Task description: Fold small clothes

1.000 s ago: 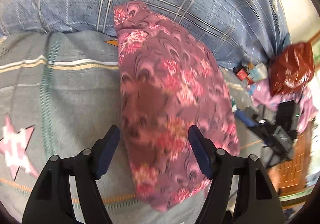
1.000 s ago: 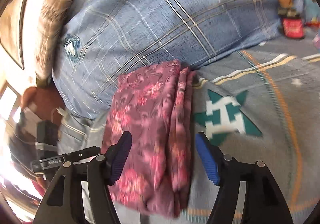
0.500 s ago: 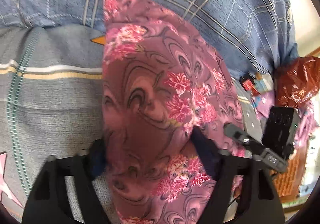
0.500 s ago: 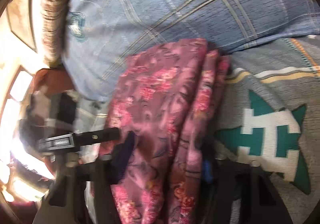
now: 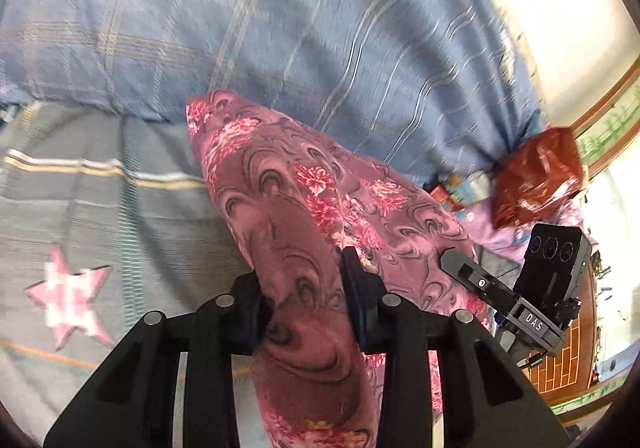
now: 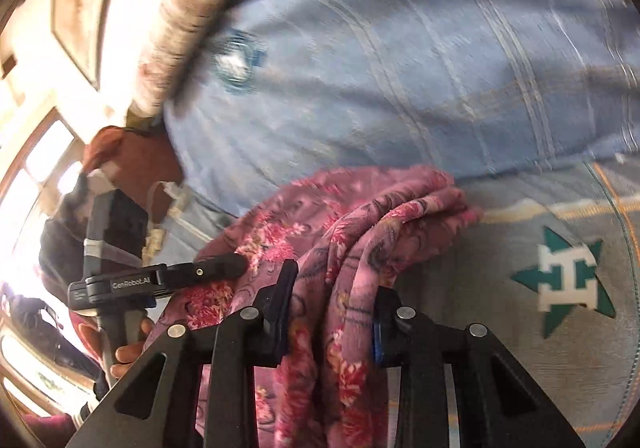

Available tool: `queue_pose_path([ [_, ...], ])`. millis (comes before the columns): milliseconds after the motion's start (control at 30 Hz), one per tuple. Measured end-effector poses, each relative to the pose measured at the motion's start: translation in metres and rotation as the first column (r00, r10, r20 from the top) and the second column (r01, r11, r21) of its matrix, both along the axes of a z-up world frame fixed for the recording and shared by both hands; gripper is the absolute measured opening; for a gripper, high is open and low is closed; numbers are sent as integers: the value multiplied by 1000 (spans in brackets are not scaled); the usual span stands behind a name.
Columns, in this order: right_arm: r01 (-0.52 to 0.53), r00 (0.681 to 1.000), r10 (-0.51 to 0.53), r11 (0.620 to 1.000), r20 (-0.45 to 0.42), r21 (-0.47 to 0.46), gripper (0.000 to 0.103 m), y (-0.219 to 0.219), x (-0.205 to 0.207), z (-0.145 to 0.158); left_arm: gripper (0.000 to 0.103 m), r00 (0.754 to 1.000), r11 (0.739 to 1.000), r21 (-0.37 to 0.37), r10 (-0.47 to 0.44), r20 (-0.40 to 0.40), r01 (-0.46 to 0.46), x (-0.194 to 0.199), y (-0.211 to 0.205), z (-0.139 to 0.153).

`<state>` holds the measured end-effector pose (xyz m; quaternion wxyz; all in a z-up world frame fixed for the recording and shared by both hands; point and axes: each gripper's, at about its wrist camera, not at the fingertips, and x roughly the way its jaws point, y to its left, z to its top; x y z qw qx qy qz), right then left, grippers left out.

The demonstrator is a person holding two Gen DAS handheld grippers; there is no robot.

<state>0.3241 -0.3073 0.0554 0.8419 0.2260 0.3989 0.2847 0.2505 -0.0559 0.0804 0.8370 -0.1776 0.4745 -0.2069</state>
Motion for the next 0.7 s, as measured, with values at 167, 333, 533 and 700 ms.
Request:
queue_pose_path([
  [167, -50, 997, 48, 998, 59, 31, 32, 39, -11, 19, 31, 995, 998, 58, 30, 98, -36, -28, 30, 22],
  [333, -60, 998, 61, 997, -27, 43, 33, 72, -16, -26, 32, 996, 986, 152, 54, 69, -64, -40, 47, -17],
  [533, -68, 986, 57, 995, -158, -66, 33, 93, -23, -86, 43, 993, 973, 223, 88, -82, -68, -42, 65, -94],
  [700, -86, 991, 58, 967, -119, -239, 63, 92, -26, -95, 83, 993, 950, 296, 117, -33, -102, -44, 67, -105],
])
